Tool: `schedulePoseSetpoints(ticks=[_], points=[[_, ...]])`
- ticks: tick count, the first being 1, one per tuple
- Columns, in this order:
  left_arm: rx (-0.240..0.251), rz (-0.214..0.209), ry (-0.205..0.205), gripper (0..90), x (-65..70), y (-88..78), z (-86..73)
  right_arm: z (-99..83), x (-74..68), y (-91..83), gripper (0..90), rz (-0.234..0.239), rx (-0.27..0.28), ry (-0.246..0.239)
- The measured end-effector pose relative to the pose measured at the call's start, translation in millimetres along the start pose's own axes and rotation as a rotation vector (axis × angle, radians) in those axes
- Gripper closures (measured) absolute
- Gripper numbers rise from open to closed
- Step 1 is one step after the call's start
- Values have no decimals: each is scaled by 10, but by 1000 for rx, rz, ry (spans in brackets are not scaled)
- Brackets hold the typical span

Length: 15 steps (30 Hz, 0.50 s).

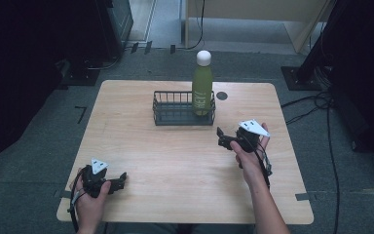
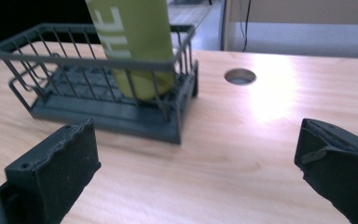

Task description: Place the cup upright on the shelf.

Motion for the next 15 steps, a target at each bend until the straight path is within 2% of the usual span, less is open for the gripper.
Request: schedulePoseSetpoints(ticks=[3, 8, 15], points=[[0, 0, 0, 15, 0, 0, 0, -114, 73, -71, 0, -15, -13, -3], [0, 0, 0, 15, 0, 0, 0, -324, 237, -217, 0, -45, -41, 25], [0, 0, 0, 15, 0, 0, 0, -647, 407, -422, 0, -73, -102, 43]])
Point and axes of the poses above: each handheld gripper's, and its own axes: y roughly forward along the jaws, z roughly out of its top, x roughly to its right, the point moved 7 cm from there along y, roughly forward along the jaws, and after that the axes turned 11 degrees about -y, right-handed, at the moved point
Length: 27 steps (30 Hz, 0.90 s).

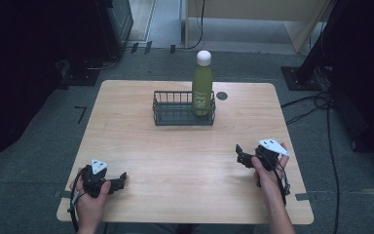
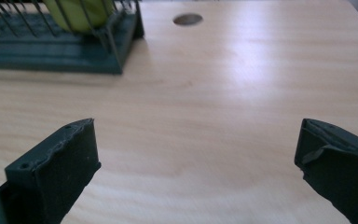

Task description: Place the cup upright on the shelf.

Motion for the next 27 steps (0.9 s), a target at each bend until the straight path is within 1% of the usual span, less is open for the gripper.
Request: schedulePoseSetpoints(ticks=[2, 4, 6, 12, 14, 15, 16, 18, 21, 23, 25, 26, 27], points=[[0, 0, 0, 15, 0, 0, 0, -121, 74, -45, 0, -15, -29, 8], [0, 0, 0, 15, 0, 0, 0, -208, 130, -86, 0, -24, -52, 22], [0, 0, 0, 15, 0, 0, 0, -307, 202, -154, 0, -43, -76, 33], [0, 0, 0, 15, 0, 0, 0, -568, 362, -353, 0, -93, -149, 15], [0, 0, 0, 15, 0, 0, 0, -650, 421, -410, 1, -107, -162, 13], [0, 0, 0, 15, 0, 0, 0, -678, 443, -430, 1, -107, -170, 15], [0, 0, 0, 15, 0, 0, 0, -700, 472, -458, 1, -109, -174, 28], [0, 0, 0, 15, 0, 0, 0, -740, 539, -528, 1, -133, -177, 14], [1, 0, 0, 15, 0, 0, 0, -801, 598, -593, 0, -145, -201, 14], [0, 0, 0, 15, 0, 0, 0, -846, 638, -627, 0, -152, -226, 5], [0, 0, 0, 15, 0, 0, -1, -899, 678, -647, 0, -154, -266, 14], [1, 0, 0, 15, 1, 0, -1, -930, 713, -656, 0, -165, -291, 27], [1, 0, 0, 15, 1, 0, -1, -938, 727, -667, 0, -163, -292, 39]])
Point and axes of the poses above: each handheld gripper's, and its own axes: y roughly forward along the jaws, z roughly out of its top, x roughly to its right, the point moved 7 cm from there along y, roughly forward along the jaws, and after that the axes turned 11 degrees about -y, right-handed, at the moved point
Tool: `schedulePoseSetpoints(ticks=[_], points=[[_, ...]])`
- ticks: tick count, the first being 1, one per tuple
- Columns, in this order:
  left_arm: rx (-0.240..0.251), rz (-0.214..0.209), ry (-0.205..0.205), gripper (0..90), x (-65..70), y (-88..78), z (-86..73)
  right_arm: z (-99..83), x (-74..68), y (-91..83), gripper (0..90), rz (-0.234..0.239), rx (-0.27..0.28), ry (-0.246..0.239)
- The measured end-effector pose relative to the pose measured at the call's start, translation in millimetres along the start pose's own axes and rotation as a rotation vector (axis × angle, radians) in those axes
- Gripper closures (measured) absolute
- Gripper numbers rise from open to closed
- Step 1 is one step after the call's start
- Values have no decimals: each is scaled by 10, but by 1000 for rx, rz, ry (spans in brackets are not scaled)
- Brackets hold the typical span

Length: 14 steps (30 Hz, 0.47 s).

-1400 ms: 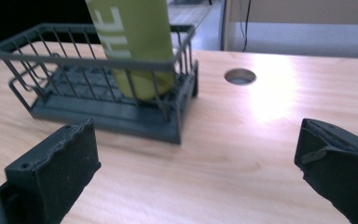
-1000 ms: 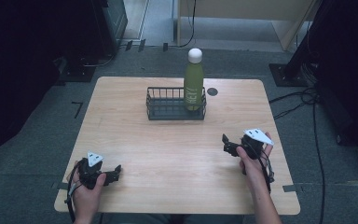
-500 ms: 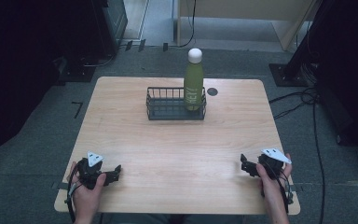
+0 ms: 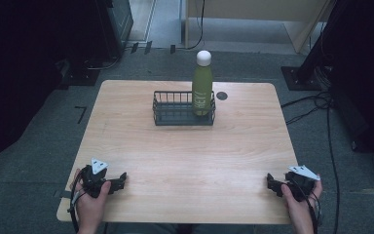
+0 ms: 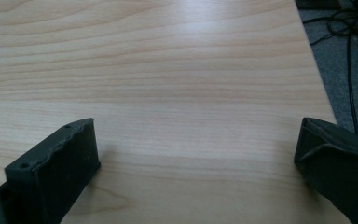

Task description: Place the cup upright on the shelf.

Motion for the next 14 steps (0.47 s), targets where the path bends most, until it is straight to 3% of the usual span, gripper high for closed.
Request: schedulePoseSetpoints(ticks=[14], points=[[0, 0, 0, 15, 0, 0, 0, -57, 28, -50, 0, 11, -1, -14]])
Point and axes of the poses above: each handheld gripper's, and its own axes: y roughly forward along the jaws, z roughly out of its top, x roughly to its right, the point moved 7 cm from there along y, roughly forward along the jaws, and after that the axes turned 11 degrees about -y, right-handed, at the moved point
